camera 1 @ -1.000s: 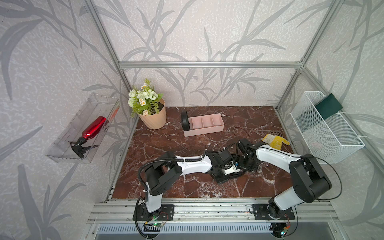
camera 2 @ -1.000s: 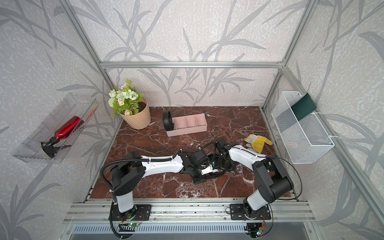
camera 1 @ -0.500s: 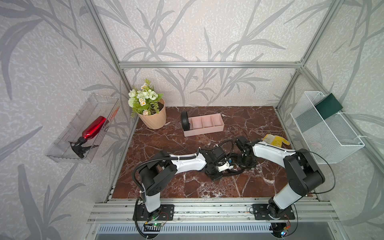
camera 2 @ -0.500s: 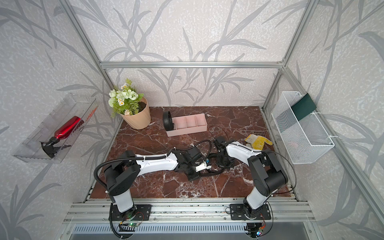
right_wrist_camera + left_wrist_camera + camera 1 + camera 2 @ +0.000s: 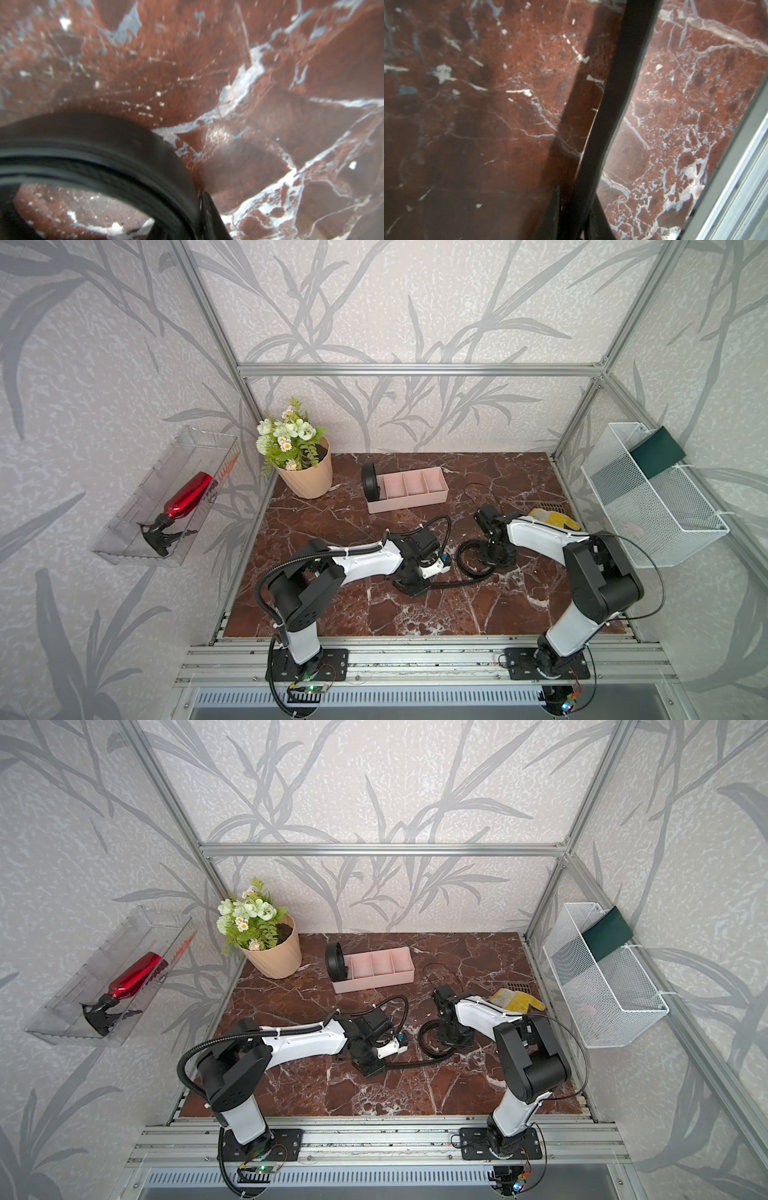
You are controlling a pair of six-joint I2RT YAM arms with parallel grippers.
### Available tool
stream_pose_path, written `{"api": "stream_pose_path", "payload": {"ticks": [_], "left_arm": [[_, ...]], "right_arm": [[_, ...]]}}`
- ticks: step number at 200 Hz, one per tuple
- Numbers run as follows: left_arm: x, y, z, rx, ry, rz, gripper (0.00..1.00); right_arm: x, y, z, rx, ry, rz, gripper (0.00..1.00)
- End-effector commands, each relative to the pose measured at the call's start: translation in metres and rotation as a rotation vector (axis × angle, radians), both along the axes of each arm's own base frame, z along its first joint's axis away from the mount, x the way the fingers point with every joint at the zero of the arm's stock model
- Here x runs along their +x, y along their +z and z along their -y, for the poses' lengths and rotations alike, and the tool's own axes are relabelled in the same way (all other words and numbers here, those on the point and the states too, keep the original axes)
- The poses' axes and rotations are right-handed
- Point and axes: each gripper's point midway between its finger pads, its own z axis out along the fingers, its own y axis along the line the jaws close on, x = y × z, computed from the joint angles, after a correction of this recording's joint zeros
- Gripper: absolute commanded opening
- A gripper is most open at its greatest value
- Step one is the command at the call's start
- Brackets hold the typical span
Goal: Place the belts into the storage roll
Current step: Roll the belt at the center of the board.
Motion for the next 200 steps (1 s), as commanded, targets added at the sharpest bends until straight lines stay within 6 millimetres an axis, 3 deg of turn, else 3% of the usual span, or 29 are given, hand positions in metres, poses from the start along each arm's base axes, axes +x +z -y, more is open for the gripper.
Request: {"api": "stream_pose_path", "payload": {"ticks": [1,39,62,106,145,160,200], "left_arm": [[-0.006,-0.006,-0.032,0.112,0.006,-0.008,0.0],[-0.006,-0.008,-0.037,0.126,0.002,0.001,0.0],[-0.003,-0.01,-0.038,0.138,0.002,0.01,0.0],[0.034,-0.008,-0.043,0.143,0.082,0.047,0.0],[0.07,0.0,-0.04,0.112,0.128,0.093,0.04],[0.078,0.0,-0.035,0.108,0.119,0.102,0.05],[0.096,-0.004,-0.018,0.096,0.126,0.108,0.17]], "right_arm": [[-0.008,-0.013,0.022,-0.106,0.026,-0.063,0.24],[-0.003,-0.013,0.023,-0.115,0.041,-0.067,0.25],[0.002,-0.013,0.014,-0.1,0.09,-0.061,0.11],[0.016,-0.004,-0.048,-0.096,0.484,0.001,0.0],[0.005,-0.002,-0.126,0.019,0.885,0.086,0.0],[-0.003,-0.001,-0.146,0.038,0.994,0.094,0.0],[-0.013,-0.005,-0.164,0.086,1.049,0.104,0.0]]}}
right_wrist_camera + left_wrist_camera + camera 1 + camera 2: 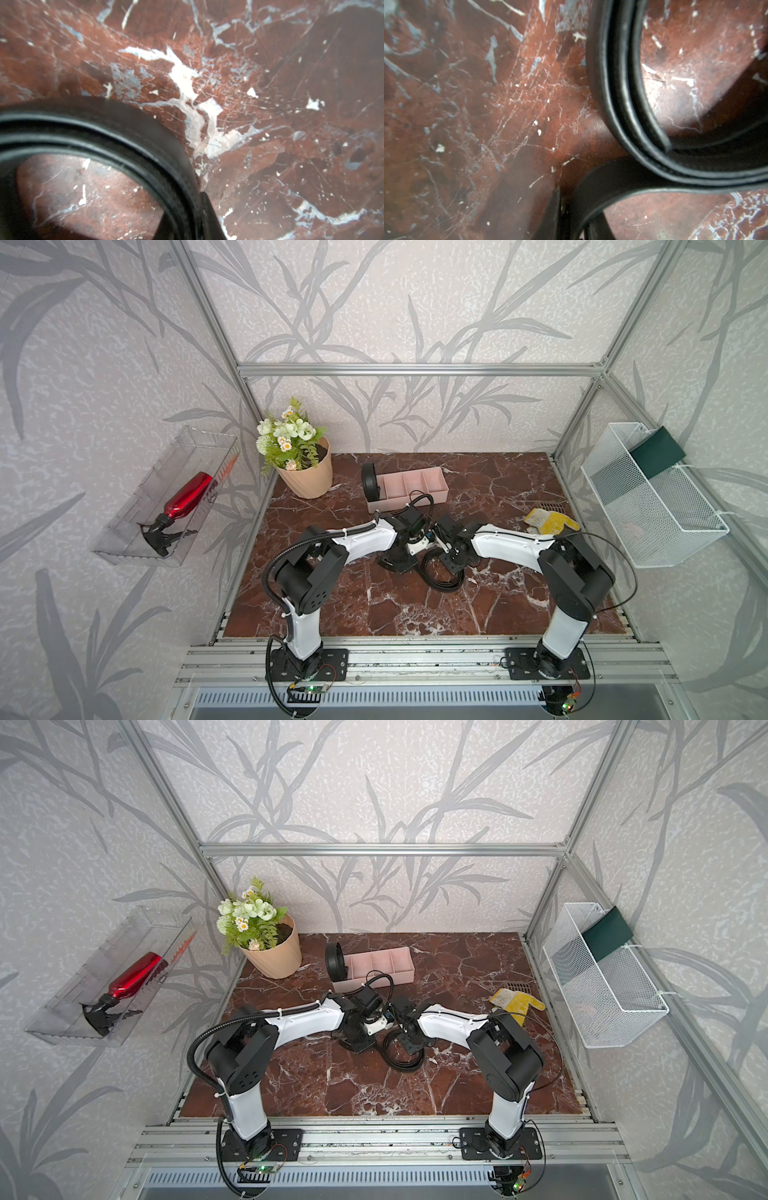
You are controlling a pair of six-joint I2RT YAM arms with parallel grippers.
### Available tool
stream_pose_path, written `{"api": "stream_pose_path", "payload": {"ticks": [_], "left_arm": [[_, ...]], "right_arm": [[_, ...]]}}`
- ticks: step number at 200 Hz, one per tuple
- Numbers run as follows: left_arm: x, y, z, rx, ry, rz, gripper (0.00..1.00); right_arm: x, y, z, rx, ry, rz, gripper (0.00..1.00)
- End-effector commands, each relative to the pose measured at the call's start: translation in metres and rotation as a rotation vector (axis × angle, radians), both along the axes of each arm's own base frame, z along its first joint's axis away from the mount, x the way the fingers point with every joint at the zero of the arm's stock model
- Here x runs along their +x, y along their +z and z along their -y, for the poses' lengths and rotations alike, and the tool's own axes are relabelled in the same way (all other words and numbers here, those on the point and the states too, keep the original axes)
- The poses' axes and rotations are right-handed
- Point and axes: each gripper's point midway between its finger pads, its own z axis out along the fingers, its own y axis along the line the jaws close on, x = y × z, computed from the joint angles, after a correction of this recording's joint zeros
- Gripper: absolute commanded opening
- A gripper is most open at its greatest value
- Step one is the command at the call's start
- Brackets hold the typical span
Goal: Place the belts into the storage roll
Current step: Roll the belt at the center of the board.
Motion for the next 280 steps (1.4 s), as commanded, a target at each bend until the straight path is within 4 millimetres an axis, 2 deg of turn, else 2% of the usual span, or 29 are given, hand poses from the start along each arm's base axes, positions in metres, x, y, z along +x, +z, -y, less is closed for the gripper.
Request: {"api": "stream_pose_path", "payload": {"ticks": [1,22,39,73,89,104,127,136,165,198,222,235,257,280], "left_arm": [[0.026,-0.003,0.021,-0.038,-0.001,0.06,0.18],[0.033,-0.003,0.029,-0.052,0.019,0.061,0.29],[0.04,0.007,0.034,-0.077,0.058,0.084,0.38],[0.06,0.052,0.037,-0.173,0.177,0.195,0.61],[0.074,0.072,0.027,-0.179,0.268,0.282,0.71],[0.084,0.083,0.016,-0.154,0.338,0.347,0.73],[0.084,0.085,0.008,-0.116,0.348,0.348,0.74],[0.082,0.088,0.003,-0.102,0.36,0.352,0.78],[0.068,0.109,-0.018,-0.105,0.432,0.376,0.79],[0.024,0.126,-0.059,-0.132,0.588,0.338,0.79],[-0.014,0.117,-0.078,-0.232,0.758,0.229,0.82],[-0.028,0.101,-0.085,-0.315,0.872,0.181,0.86],[-0.032,0.082,-0.09,-0.471,0.994,0.156,0.87],[-0.025,0.077,-0.093,-0.523,1.013,0.157,0.88]], "right_arm": [[-0.016,-0.009,-0.033,0.085,0.156,-0.035,0.0],[-0.021,-0.013,-0.029,0.08,0.116,-0.057,0.0],[-0.025,-0.016,-0.026,0.086,0.076,-0.068,0.0],[-0.034,-0.024,-0.022,0.114,0.004,-0.099,0.0],[-0.035,-0.024,-0.024,0.135,-0.013,-0.109,0.0],[-0.037,-0.023,-0.027,0.159,-0.032,-0.114,0.0],[-0.043,-0.024,-0.032,0.195,-0.054,-0.141,0.0],[-0.045,-0.025,-0.035,0.208,-0.056,-0.15,0.0],[-0.05,-0.028,-0.041,0.226,-0.071,-0.177,0.0],[-0.053,-0.031,-0.047,0.221,-0.075,-0.192,0.0],[-0.057,-0.035,-0.051,0.22,-0.083,-0.206,0.0],[-0.059,-0.036,-0.053,0.218,-0.09,-0.214,0.0],[-0.063,-0.036,-0.058,0.223,-0.099,-0.223,0.0],[-0.069,-0.039,-0.059,0.214,-0.116,-0.237,0.0]]}}
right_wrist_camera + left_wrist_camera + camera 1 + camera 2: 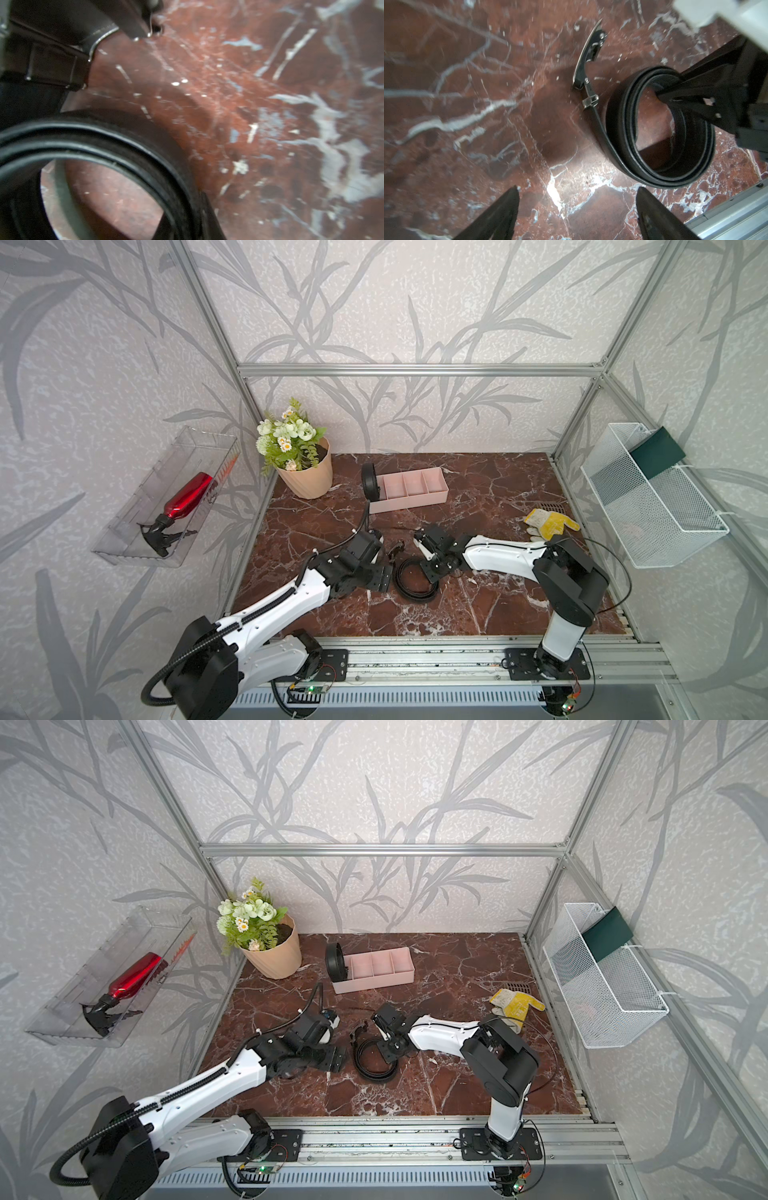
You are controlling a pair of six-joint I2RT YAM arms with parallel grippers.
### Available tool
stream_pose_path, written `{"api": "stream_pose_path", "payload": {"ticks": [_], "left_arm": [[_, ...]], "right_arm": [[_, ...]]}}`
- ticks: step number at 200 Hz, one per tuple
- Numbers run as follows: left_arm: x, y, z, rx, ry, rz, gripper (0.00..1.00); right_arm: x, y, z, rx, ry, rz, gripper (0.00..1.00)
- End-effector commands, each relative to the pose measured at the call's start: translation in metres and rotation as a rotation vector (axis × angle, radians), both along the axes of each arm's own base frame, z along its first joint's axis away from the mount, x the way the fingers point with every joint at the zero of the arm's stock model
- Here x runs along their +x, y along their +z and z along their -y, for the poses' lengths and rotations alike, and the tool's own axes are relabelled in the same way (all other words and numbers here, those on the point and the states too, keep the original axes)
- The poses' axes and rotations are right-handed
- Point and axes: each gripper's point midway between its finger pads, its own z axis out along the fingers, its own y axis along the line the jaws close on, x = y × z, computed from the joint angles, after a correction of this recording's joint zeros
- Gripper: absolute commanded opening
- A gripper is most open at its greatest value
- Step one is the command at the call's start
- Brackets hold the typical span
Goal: Place the belts into the storage roll
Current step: Roll the belt at the center of the board.
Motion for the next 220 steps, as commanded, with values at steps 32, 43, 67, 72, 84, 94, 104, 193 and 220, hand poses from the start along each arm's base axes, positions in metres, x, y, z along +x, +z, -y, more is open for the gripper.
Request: {"api": "stream_pose_path", "payload": {"ticks": [32,43,67,72,84,94,104,193,220], "left_arm": [[0.025,0.015,0.001,-0.113,0.114,0.011,0.87],[0.019,0.015,0.017,-0.117,-0.047,-0.019,0.86],[0.019,0.016,0.036,-0.13,-0.157,-0.056,0.86],[0.021,0.017,0.036,-0.129,-0.15,-0.06,0.86],[0.024,0.02,0.031,-0.105,-0.117,-0.072,0.86],[0.023,0.022,0.021,-0.067,-0.079,-0.069,0.86],[0.022,0.028,0.006,-0.026,-0.024,-0.042,0.87],[-0.004,0.003,-0.003,-0.46,0.408,-0.064,0.89],[-0.001,-0.003,0.002,-0.495,0.417,-0.073,0.88]], "right_arm": [[-0.043,-0.043,0.028,-0.096,-0.089,-0.22,0.0],[-0.043,-0.043,0.029,-0.1,-0.102,-0.224,0.0],[-0.043,-0.045,0.03,-0.114,-0.122,-0.233,0.0],[-0.043,-0.046,0.029,-0.111,-0.127,-0.239,0.0],[-0.044,-0.048,0.027,-0.103,-0.143,-0.252,0.0],[-0.045,-0.05,0.027,-0.109,-0.155,-0.262,0.0],[-0.046,-0.05,0.028,-0.115,-0.161,-0.264,0.0],[-0.044,-0.033,-0.007,-0.083,0.08,-0.149,0.0],[-0.052,-0.036,-0.014,-0.141,0.2,-0.13,0.0]]}}
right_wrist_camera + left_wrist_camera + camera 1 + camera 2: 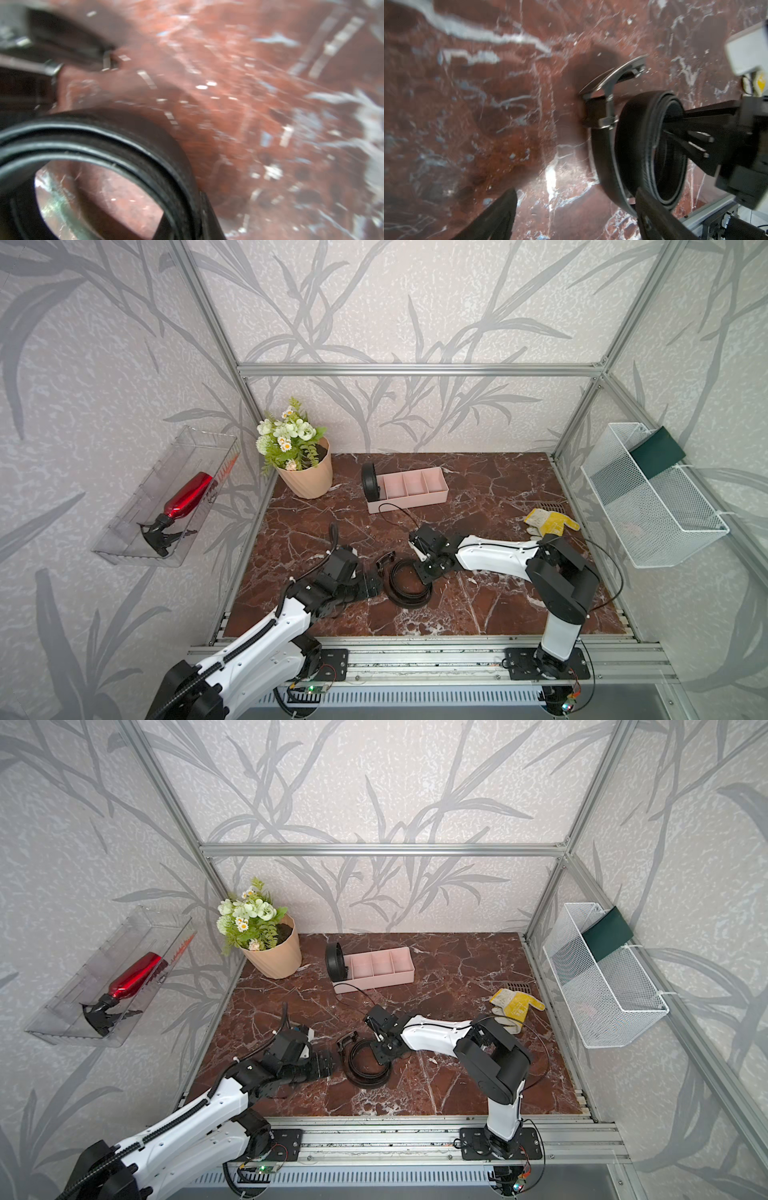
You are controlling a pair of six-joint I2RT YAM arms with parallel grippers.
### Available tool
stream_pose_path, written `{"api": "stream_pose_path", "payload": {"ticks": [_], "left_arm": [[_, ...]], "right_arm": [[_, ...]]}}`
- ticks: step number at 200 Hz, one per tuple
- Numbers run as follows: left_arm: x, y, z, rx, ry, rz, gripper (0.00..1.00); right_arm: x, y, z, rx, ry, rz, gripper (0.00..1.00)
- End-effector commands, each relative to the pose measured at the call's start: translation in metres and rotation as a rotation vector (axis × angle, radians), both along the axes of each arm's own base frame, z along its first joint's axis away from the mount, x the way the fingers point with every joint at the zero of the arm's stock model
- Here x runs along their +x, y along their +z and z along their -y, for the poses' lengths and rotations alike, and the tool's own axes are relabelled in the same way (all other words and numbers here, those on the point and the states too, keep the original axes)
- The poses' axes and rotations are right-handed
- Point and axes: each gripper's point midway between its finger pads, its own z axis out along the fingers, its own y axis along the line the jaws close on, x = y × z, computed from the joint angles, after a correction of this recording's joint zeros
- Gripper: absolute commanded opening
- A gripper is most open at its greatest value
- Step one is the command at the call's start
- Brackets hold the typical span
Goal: Place the belts into the storage roll
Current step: Roll the belt at the center of the board.
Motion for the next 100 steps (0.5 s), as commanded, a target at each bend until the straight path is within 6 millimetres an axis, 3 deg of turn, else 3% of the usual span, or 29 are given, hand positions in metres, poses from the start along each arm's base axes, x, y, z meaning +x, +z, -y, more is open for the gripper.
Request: {"api": "stream_pose_path", "payload": {"ticks": [1,100], "left_arm": [[0.025,0.028,0.023,-0.181,0.069,0.079,0.88],[0.033,0.009,0.051,-0.253,-0.003,0.024,0.73]], "right_arm": [[-0.04,-0.036,0.011,-0.14,0.168,-0.103,0.0],[-0.047,-0.045,0.012,-0.153,0.171,-0.116,0.0]]}}
